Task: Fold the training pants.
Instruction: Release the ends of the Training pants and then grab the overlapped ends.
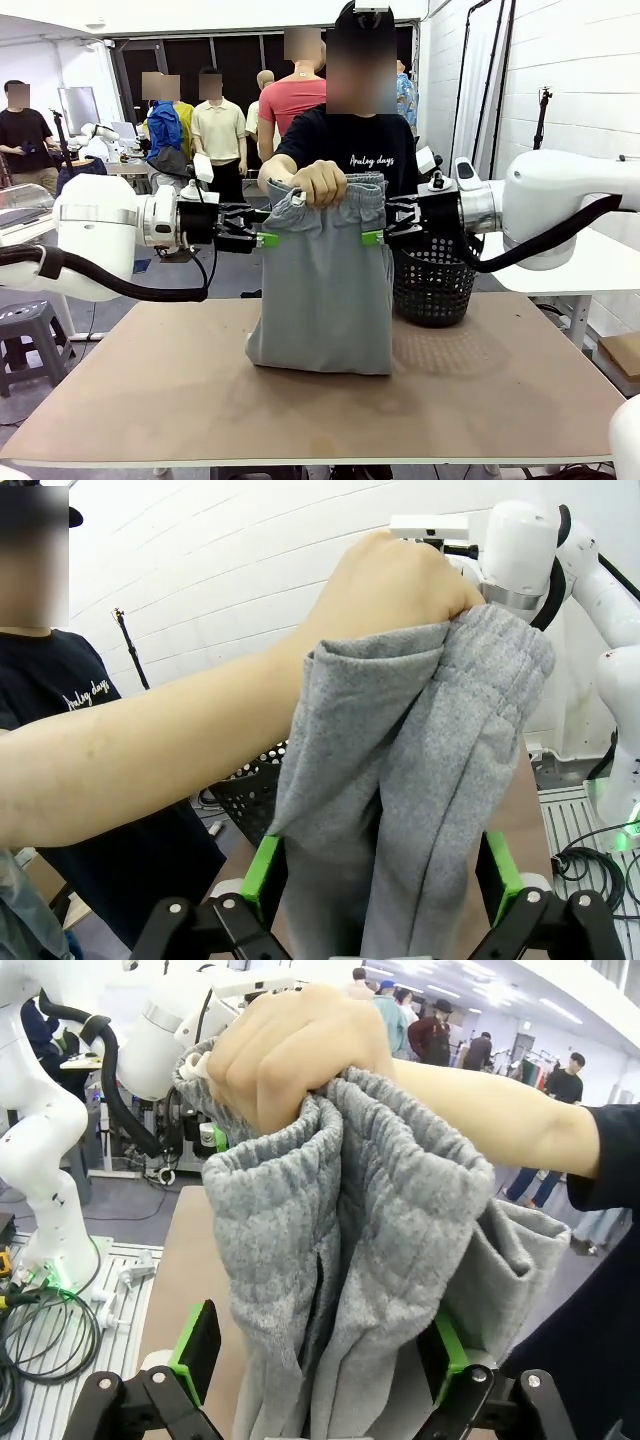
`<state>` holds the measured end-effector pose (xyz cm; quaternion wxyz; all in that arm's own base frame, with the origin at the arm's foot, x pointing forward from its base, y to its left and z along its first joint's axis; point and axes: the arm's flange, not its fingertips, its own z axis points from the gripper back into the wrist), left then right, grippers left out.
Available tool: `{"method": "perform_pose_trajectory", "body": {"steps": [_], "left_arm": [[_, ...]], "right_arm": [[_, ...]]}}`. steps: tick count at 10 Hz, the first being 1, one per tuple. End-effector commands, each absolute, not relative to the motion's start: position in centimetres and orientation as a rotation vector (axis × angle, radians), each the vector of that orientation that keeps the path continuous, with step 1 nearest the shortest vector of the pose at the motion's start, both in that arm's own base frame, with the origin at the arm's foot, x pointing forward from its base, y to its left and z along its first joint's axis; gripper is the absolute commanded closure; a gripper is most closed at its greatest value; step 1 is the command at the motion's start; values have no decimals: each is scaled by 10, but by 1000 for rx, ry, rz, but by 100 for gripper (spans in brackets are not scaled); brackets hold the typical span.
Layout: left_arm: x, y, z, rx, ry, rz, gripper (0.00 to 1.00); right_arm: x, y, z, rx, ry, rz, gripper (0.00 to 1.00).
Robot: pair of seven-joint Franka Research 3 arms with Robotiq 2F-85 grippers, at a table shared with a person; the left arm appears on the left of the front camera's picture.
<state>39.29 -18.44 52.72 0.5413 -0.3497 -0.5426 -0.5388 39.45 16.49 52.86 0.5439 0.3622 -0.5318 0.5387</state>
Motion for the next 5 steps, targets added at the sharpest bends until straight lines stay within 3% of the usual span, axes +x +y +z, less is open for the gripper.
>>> {"method": "perform_pose_trajectory", "body": {"steps": [1, 5], "left_arm": [[390, -182, 524, -821, -1323, -1245, 0], [389, -182, 524, -804, -1331, -1229, 0]], "right_arm": [[381, 157, 530, 832, -1284, 1226, 0], [377, 149, 527, 814, -1306, 1185, 0]]}}
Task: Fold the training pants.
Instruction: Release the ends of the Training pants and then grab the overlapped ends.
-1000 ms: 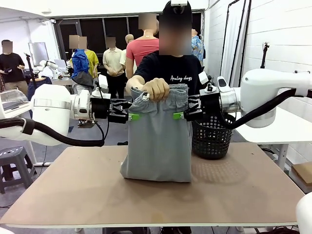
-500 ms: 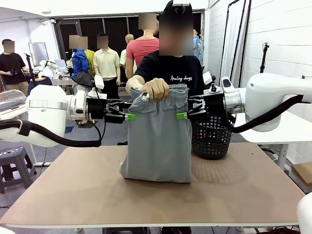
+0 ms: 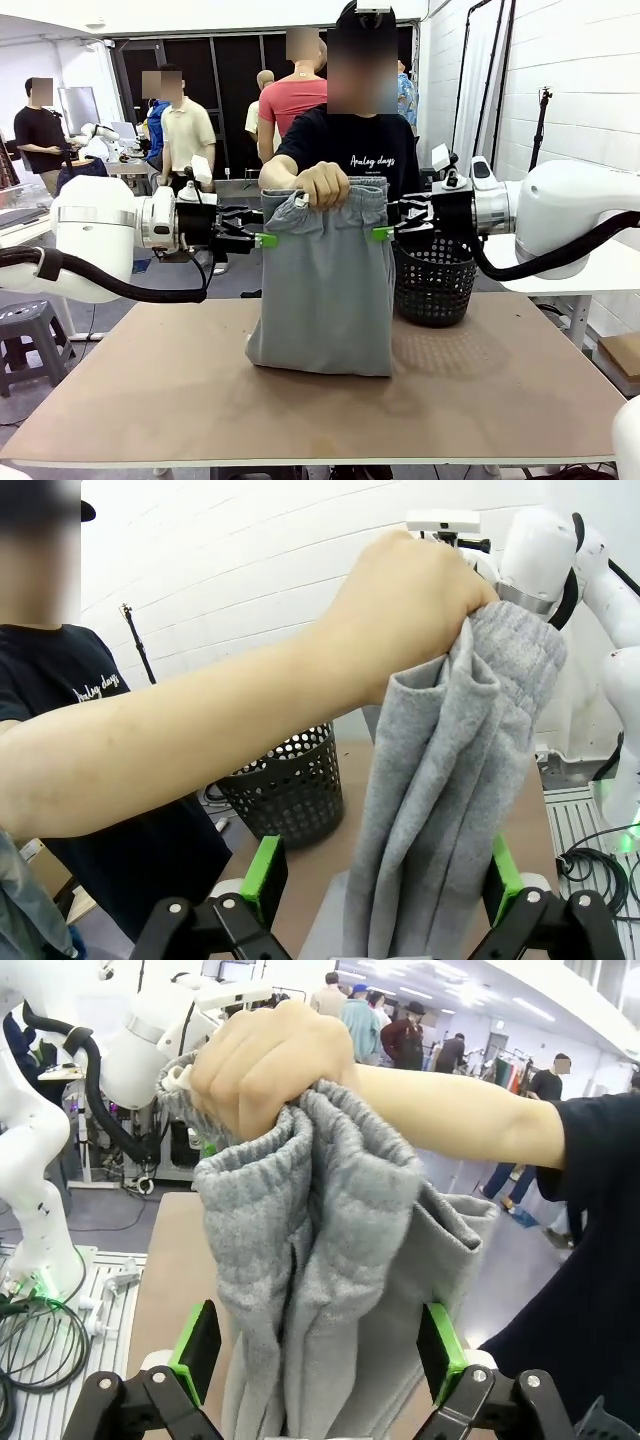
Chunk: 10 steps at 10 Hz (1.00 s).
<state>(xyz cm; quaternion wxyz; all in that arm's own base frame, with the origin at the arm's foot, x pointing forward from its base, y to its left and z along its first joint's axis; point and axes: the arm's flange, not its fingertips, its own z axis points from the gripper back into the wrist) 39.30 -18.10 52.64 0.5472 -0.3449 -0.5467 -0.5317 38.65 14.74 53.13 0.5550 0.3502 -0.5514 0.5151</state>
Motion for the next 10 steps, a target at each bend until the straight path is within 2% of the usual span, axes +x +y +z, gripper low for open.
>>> {"method": "perform_pose_trajectory", "body": {"steps": [1, 6, 10], "left_arm": [[390, -183, 524, -801, -1329, -1229, 0], [393, -188, 521, -806, -1312, -1238, 0], [401, -191, 522, -850, -1308, -1264, 0]], "right_arm": [[376, 148, 527, 807, -1312, 1176, 0], [376, 145, 526, 757, -1311, 1132, 0], [379, 150, 523, 925, -1182, 1202, 0]]}}
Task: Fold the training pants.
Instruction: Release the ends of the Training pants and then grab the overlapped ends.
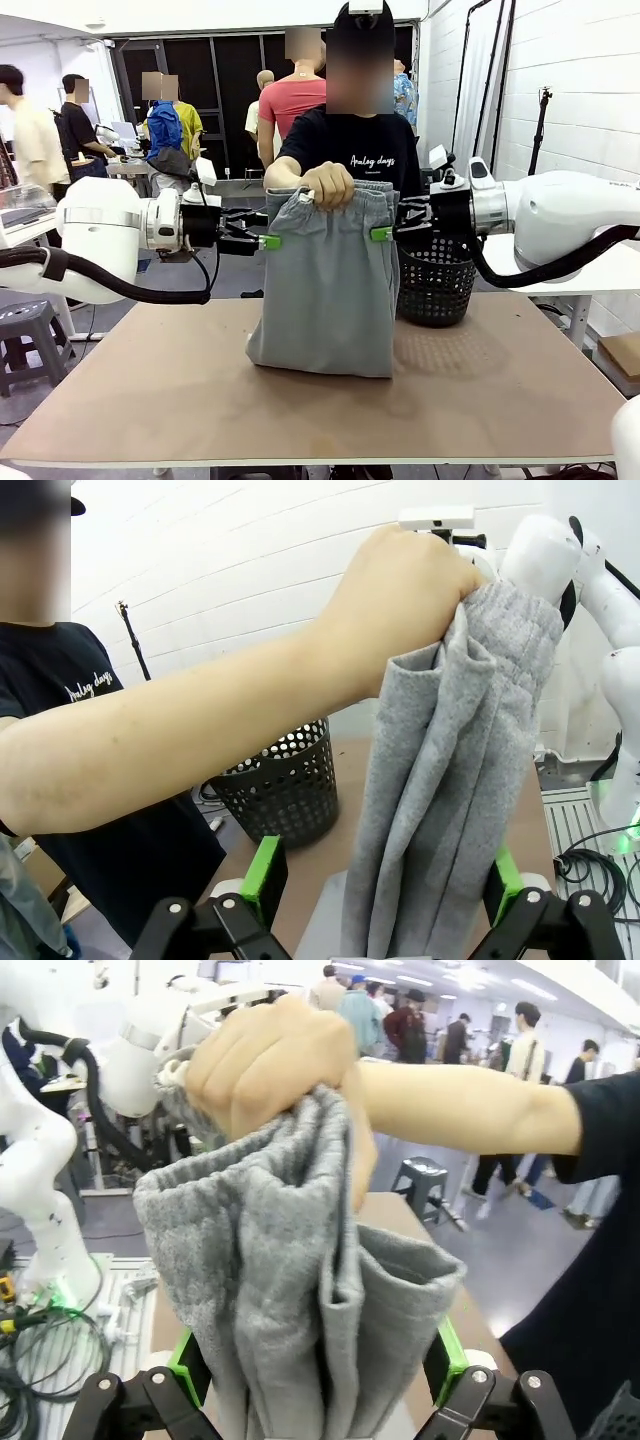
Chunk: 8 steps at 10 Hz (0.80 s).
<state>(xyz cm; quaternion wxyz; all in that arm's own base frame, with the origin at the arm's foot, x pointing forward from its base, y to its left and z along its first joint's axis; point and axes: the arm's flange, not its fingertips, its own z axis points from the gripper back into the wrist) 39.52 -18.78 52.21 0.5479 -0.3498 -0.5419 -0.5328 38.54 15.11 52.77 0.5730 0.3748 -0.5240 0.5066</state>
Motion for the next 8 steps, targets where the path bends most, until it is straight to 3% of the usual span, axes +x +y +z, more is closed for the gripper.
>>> {"method": "perform_pose_trajectory", "body": {"steps": [1, 8], "left_arm": [[403, -193, 522, -857, -1302, -1271, 0], [406, -220, 520, -949, -1253, -1321, 0]], "right_arm": [[380, 151, 522, 945, -1166, 1211, 0], [389, 181, 515, 939, -1165, 1242, 0]]}}
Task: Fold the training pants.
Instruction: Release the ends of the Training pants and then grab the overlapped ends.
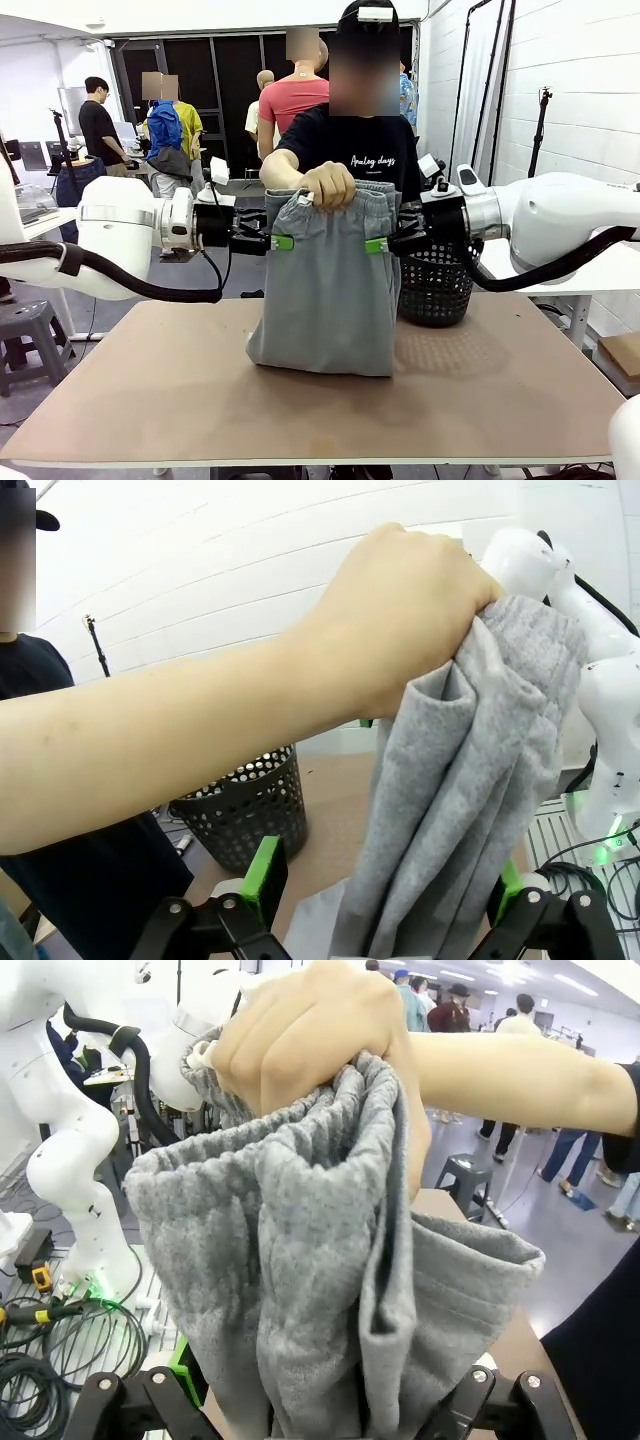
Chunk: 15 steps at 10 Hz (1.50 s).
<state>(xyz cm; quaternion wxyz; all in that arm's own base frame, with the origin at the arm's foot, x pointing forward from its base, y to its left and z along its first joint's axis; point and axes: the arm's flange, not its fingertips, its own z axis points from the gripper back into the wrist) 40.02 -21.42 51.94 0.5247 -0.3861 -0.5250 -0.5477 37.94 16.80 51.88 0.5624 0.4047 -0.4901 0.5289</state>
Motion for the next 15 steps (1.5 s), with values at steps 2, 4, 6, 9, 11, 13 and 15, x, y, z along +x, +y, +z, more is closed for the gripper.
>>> {"method": "perform_pose_trajectory", "body": {"steps": [2, 4, 6, 9, 11, 13, 15], "left_arm": [[406, -225, 518, -974, -1234, -1332, 0], [403, -227, 517, -1027, -1236, -1323, 0], [400, -230, 516, -1115, -1240, -1310, 0], [389, -224, 520, -1219, -1215, -1297, 0], [386, -222, 519, -1212, -1203, -1309, 0], [392, -231, 511, -1156, -1213, -1296, 0], [404, -241, 505, -1158, -1235, -1274, 0]], "right_arm": [[393, 193, 515, 949, -1165, 1252, 0], [399, 206, 515, 967, -1158, 1263, 0], [402, 214, 516, 985, -1172, 1277, 0], [408, 220, 521, 961, -1185, 1265, 0], [410, 220, 523, 948, -1186, 1258, 0], [410, 221, 523, 956, -1190, 1249, 0], [412, 222, 525, 960, -1189, 1244, 0]]}}
